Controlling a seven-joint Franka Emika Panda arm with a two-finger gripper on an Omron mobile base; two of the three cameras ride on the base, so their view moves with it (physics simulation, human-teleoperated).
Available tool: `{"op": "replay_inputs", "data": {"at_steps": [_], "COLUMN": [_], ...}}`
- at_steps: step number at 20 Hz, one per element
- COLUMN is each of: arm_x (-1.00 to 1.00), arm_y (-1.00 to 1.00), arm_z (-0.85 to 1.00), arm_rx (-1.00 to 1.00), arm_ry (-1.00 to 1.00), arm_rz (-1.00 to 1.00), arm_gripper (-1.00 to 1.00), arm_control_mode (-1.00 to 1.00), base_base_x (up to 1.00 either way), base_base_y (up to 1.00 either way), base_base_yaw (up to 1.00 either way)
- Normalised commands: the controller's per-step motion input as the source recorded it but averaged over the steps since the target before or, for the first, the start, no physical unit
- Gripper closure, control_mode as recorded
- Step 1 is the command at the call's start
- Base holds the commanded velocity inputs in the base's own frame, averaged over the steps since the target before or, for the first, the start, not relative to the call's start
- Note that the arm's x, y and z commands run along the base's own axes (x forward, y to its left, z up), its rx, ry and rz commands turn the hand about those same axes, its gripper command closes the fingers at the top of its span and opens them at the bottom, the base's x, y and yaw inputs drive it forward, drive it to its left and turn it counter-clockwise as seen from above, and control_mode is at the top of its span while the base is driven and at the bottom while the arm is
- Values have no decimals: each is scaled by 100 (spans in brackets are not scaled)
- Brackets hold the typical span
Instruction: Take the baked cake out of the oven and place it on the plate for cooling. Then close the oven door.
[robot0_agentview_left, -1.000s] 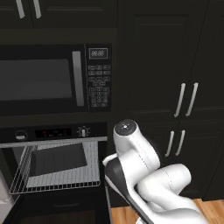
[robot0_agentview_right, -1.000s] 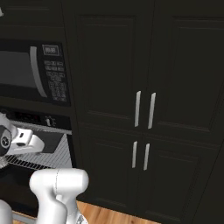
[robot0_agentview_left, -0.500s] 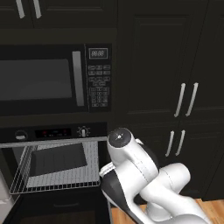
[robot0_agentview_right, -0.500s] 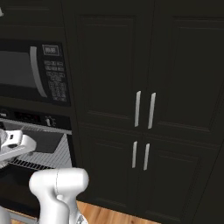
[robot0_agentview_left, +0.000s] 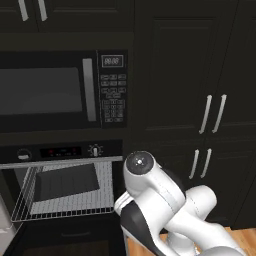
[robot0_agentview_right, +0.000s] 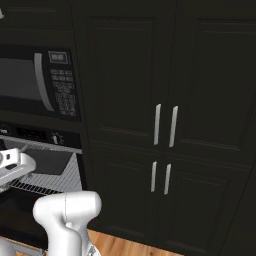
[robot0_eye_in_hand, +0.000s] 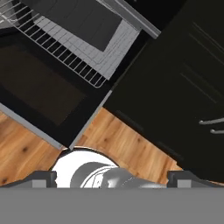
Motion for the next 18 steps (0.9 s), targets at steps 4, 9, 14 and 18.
{"op": "replay_inputs", "data": {"at_steps": [4, 9, 14, 18], "arm_x": [4, 21, 36, 30], "arm_y": [16, 12, 25, 30], "arm_z": [-15, -28, -20, -18], "arm_rx": [0, -1, -1, 0], "arm_ry": [1, 0, 2, 0], "arm_rz": [12, 6, 0, -7], "arm_gripper": [-100, -100, -100, -100], "arm_control_mode": [-100, -100, -100, -100], "base_base_x": [0, 0, 0, 0], "base_base_y": [0, 0, 0, 0], "base_base_yaw": [0, 0, 0, 0]}}
